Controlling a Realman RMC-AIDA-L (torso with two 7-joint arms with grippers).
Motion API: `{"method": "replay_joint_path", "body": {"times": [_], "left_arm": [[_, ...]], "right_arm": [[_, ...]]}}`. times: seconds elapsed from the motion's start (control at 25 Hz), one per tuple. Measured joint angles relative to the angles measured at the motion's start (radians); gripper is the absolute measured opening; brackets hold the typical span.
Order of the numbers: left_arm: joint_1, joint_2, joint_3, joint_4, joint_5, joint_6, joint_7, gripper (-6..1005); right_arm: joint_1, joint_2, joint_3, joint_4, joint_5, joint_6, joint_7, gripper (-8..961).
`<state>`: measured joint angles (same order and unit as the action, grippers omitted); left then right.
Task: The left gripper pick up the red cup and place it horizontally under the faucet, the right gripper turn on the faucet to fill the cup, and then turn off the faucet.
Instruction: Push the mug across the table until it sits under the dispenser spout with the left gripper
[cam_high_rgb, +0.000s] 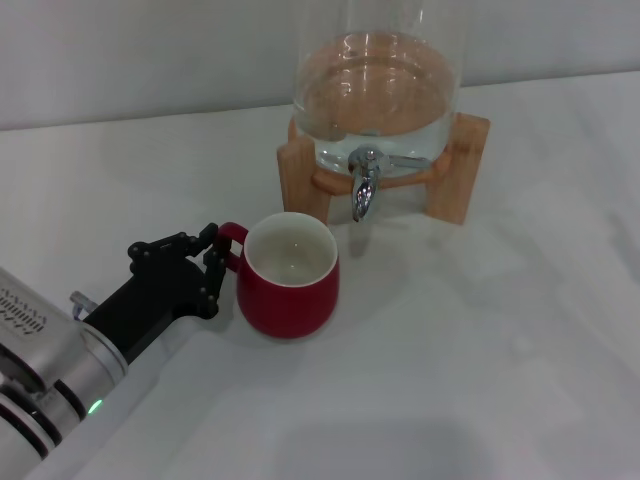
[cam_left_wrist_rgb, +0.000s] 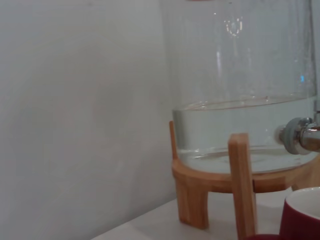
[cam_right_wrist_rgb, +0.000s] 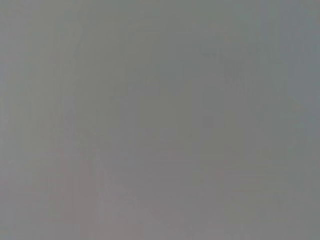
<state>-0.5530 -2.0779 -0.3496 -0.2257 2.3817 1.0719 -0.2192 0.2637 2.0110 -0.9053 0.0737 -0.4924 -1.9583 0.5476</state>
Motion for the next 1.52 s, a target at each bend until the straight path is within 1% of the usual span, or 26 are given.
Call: {"method": "replay_joint_path", "body": {"times": [0.92, 1.52], "left_arm": [[-0.049, -0.001, -0.004, 0.000, 0.083, -0.001, -0.053, 135], [-0.061, -0.002, -0.008, 0.031, 0.087, -0.026, -0.054, 138]], "right_arm": [[0.000, 0.000, -0.003, 0.000, 0.000, -0.010, 0.005, 758], [0.004, 0.000, -0.004, 0.000, 0.000, -0.010, 0.005, 758]]}}
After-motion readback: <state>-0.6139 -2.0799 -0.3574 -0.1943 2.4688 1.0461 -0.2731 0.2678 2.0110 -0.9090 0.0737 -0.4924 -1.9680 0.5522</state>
